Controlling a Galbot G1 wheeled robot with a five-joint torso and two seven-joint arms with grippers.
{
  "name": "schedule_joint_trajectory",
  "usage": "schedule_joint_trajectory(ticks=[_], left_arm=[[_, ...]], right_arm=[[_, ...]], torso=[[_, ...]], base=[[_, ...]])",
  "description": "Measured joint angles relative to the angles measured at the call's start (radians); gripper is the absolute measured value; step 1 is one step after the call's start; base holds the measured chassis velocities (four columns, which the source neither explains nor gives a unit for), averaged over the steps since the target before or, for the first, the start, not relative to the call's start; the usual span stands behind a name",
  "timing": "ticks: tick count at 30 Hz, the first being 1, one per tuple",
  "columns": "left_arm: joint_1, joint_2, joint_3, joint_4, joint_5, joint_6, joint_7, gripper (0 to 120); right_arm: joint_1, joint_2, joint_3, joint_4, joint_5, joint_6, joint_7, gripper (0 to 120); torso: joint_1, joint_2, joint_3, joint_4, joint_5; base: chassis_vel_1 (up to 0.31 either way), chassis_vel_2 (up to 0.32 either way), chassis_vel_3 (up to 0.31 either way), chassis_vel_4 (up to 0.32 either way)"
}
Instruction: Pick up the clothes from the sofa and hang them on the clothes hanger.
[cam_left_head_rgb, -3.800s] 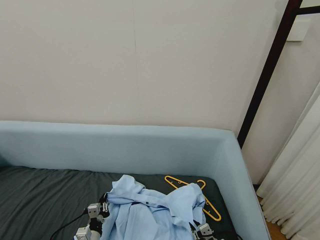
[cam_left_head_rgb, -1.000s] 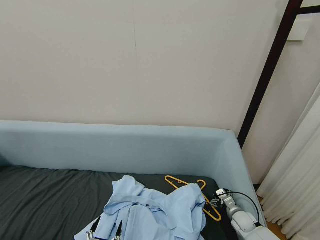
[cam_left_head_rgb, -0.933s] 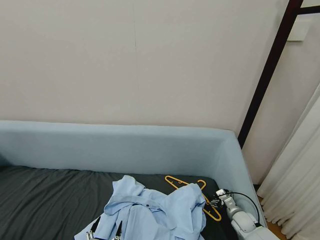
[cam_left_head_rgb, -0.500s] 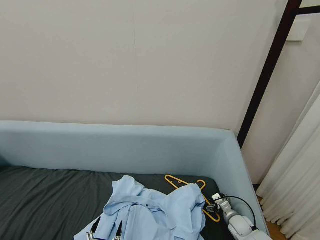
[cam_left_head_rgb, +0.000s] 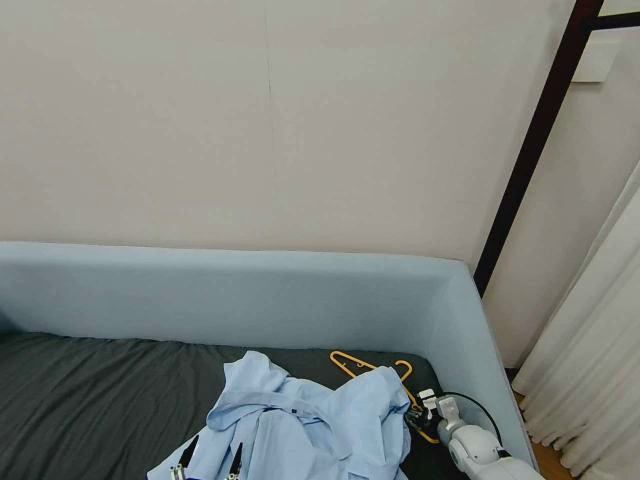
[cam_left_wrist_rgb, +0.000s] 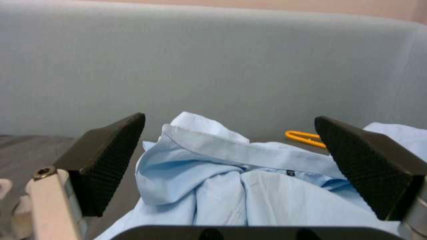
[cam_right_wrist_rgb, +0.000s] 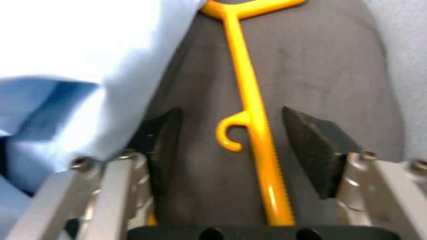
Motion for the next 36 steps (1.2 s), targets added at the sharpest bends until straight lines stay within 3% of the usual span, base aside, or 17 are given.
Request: schedule_joint_trajectory(ticks=[1,6,10,18,23,27,32,36], left_arm=[[0.000,0.000,0.000,0.000,0.000,0.000,0.000,100],[-0.004,-0.004,0.003,0.001,-0.001,0.000,0.000,100],[-0.004,-0.006,0.003,0.002,-0.001,0.000,0.000,100],[-0.003,-0.007,0.005,0.004,-0.001,0.001,-0.001,100],[-0.003,-0.010,0.008,0.007,-0.002,0.002,-0.002,100],[-0.005,-0.010,0.008,0.005,-0.004,0.002,-0.002,100],[-0.012,-0.012,0.012,0.011,-0.001,0.002,-0.006,100],[-0.012,-0.014,0.015,0.006,-0.003,0.005,-0.009,100]], right_arm=[[0.000,0.000,0.000,0.000,0.000,0.000,0.000,59],[0.014,-0.004,-0.002,-0.002,0.043,-0.028,-0.028,34],[0.017,-0.006,-0.002,-0.004,0.053,-0.036,-0.040,22],[0.015,-0.014,-0.001,0.013,0.012,0.003,-0.013,22],[-0.004,-0.041,0.005,0.050,-0.144,0.084,0.014,22],[-0.055,-0.083,0.024,0.178,-0.349,0.139,0.078,22],[-0.069,-0.098,0.044,0.197,-0.559,0.248,0.170,22],[-0.076,-0.100,0.062,0.209,-0.638,0.304,0.230,22]], torso=[[0.000,0.000,0.000,0.0000,0.0000],[0.000,0.000,0.000,0.0003,0.0003],[0.000,0.000,0.000,0.0003,0.0002],[0.000,0.000,0.000,0.0003,0.0003],[0.000,0.000,0.000,0.0003,0.0003],[0.000,0.000,0.000,0.0002,0.0001],[0.000,0.000,0.000,0.0000,0.0000],[0.000,0.000,0.000,0.0001,0.0001]], base=[[0.000,0.000,0.000,0.000],[0.000,0.000,0.000,0.000],[0.000,0.000,0.000,0.000],[0.000,0.000,0.000,0.000],[0.000,0.000,0.000,0.000],[0.000,0.000,0.000,0.000],[0.000,0.000,0.000,0.000],[0.000,0.000,0.000,0.000]])
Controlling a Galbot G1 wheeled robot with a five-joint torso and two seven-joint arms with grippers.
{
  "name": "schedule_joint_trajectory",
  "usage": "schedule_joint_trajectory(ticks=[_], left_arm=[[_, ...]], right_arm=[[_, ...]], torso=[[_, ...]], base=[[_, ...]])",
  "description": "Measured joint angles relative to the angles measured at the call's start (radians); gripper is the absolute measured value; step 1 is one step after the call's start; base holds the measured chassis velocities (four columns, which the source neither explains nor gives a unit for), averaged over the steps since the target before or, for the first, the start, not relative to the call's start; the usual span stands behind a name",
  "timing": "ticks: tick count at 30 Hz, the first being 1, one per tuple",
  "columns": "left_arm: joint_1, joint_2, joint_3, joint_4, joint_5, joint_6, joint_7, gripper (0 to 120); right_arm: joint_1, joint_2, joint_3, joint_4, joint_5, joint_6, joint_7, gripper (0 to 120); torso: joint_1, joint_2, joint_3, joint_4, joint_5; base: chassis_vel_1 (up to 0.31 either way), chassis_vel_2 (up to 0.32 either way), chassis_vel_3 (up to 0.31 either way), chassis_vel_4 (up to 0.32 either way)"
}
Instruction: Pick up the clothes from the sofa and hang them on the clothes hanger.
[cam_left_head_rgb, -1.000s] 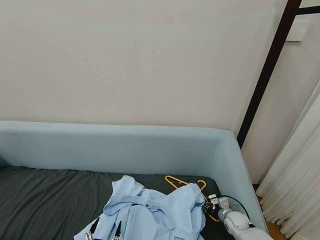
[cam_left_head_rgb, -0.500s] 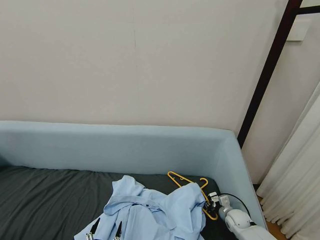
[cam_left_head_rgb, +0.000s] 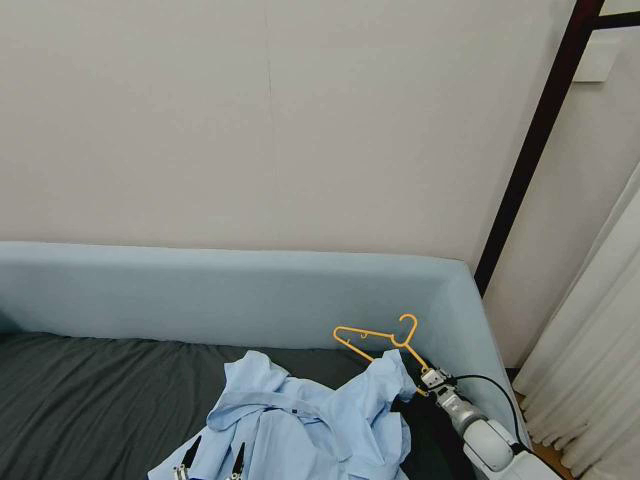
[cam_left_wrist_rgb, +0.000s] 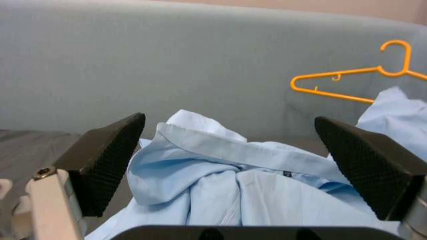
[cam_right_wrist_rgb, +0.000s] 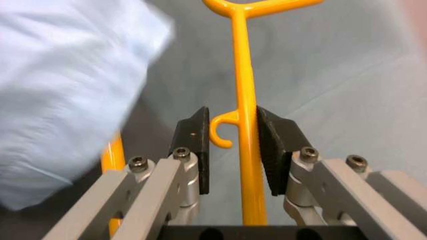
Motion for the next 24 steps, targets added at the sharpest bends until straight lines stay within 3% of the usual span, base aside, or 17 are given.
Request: schedule_joint_trajectory(ticks=[12,21,24], left_arm=[[-0.015,0.019,0.002,-0.010,-0.047,0.027,-0.010,100],[-0.038,0.025,0.006,-0.007,-0.058,0.048,-0.017,100],[-0.040,0.032,0.010,-0.012,-0.060,0.088,-0.050,100]], right_arm=[[-0.080,-0.041,0.025,0.128,-0.036,0.040,0.066,22],[-0.132,-0.034,0.048,0.139,-0.091,0.076,0.099,22],[-0.158,-0.033,0.057,0.160,-0.106,0.084,0.112,22]], torso=[[0.000,0.000,0.000,0.0000,0.0000],[0.000,0.000,0.000,0.0001,0.0000],[0.000,0.000,0.000,0.0000,0.0000]], base=[[0.000,0.000,0.000,0.000],[0.000,0.000,0.000,0.000],[0.000,0.000,0.000,0.000]])
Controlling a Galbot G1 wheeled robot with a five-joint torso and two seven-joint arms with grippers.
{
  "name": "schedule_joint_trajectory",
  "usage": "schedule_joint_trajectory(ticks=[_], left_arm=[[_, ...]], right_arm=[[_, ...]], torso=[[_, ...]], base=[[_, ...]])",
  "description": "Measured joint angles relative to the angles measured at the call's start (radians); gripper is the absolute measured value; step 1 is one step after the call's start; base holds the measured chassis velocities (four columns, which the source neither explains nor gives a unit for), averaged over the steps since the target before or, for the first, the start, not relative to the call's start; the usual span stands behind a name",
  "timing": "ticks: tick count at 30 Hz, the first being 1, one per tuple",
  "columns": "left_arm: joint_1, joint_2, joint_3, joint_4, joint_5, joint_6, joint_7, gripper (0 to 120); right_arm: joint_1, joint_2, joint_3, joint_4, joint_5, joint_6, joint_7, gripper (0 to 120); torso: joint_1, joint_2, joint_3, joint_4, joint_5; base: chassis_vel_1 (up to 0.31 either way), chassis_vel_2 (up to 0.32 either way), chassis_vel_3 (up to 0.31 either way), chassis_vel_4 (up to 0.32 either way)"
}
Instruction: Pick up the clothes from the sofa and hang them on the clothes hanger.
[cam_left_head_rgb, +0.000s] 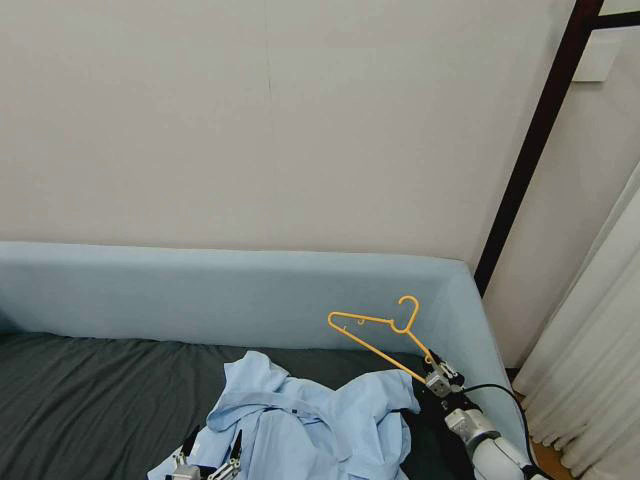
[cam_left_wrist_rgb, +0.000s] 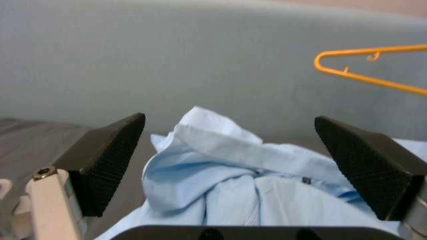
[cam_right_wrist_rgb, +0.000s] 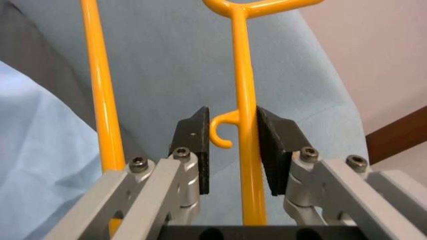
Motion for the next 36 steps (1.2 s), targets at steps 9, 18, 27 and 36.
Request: schedule_joint_trajectory(ticks=[9,18,27,36], left_arm=[[-0.011,0.020,0.024,-0.032,0.009,0.130,-0.105,100],[-0.062,0.050,0.024,0.009,-0.100,0.178,-0.073,100],[-0.143,0.103,0.038,0.035,-0.276,0.298,-0.038,100],[-0.225,0.148,0.072,0.093,-0.077,0.295,-0.037,98]], right_arm=[[-0.113,-0.012,0.052,0.112,-0.036,0.014,0.027,22],[-0.153,-0.005,0.065,0.170,-0.067,0.022,0.031,22],[-0.146,0.029,0.049,0.133,-0.102,0.048,0.036,22],[-0.123,0.035,0.036,0.107,-0.104,0.053,0.036,22]], torso=[[0.000,0.000,0.000,0.0000,0.0000],[0.000,0.000,0.000,0.0001,-0.0003],[0.000,0.000,0.000,-0.0002,-0.0001],[0.000,0.000,0.000,-0.0002,-0.0003]], base=[[0.000,0.000,0.000,0.000],[0.000,0.000,0.000,0.000],[0.000,0.000,0.000,0.000],[0.000,0.000,0.000,0.000]])
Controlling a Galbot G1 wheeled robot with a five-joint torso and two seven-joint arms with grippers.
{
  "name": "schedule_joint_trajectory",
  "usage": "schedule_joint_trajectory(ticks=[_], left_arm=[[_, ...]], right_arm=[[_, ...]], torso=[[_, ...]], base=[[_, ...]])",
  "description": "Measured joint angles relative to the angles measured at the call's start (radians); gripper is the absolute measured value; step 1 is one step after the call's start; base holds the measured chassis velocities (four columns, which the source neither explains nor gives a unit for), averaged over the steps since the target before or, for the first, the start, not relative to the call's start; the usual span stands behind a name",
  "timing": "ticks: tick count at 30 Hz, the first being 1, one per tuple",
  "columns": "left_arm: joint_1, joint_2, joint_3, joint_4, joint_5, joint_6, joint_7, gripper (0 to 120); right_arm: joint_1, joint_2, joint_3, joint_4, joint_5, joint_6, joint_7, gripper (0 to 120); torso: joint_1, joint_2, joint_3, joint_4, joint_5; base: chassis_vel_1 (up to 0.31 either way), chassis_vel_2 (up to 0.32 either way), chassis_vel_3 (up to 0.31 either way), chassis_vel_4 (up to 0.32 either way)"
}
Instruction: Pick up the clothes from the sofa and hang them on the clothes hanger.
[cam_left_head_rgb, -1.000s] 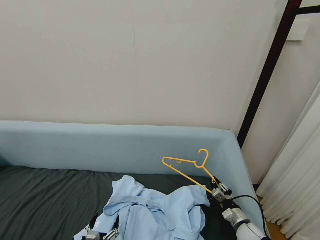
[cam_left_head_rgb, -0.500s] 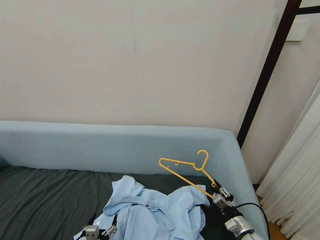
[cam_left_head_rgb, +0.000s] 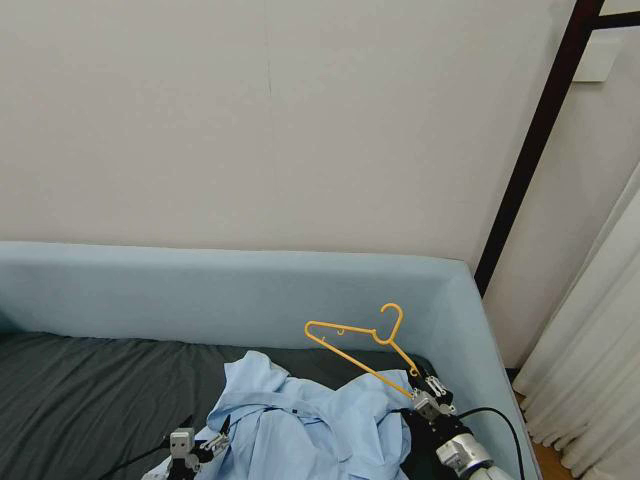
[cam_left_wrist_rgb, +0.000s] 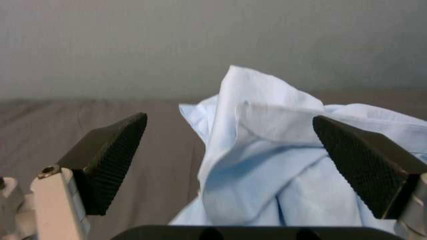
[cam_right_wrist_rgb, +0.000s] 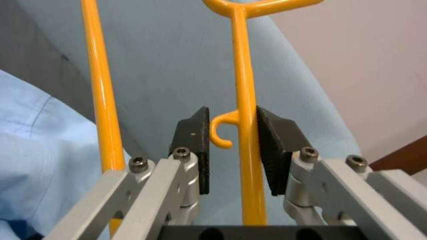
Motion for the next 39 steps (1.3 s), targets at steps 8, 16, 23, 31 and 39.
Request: schedule_joint_trajectory(ticks=[8,16,23,31,39], left_arm=[[-0.062,0.084,0.088,-0.015,0.016,0.070,0.001,95],[-0.147,0.136,0.194,0.016,-0.109,0.164,0.018,88],[-0.184,0.099,0.217,0.071,-0.117,0.156,0.009,68],[-0.227,0.055,0.237,0.132,-0.115,0.081,0.007,37],[-0.229,0.057,0.240,0.124,-0.117,0.072,0.002,9]], right_arm=[[0.000,0.011,-0.004,0.002,-0.005,-0.002,0.009,22],[0.008,0.001,-0.014,0.007,-0.003,-0.008,0.021,22],[0.008,-0.012,-0.013,0.010,0.003,-0.008,0.022,22],[0.005,-0.014,-0.011,0.010,0.004,-0.005,0.022,22],[0.003,-0.003,-0.011,-0.001,-0.008,0.001,0.023,22]], torso=[[0.000,0.000,0.000,0.0003,0.0001],[0.000,0.000,0.000,0.0003,0.0002],[0.000,0.000,0.000,0.0002,0.0003],[0.000,0.000,0.000,0.0001,0.0003],[0.000,0.000,0.000,0.0002,0.0003]], base=[[0.000,0.000,0.000,0.000],[0.000,0.000,0.000,0.000],[0.000,0.000,0.000,0.000],[0.000,0.000,0.000,0.000],[0.000,0.000,0.000,0.000]])
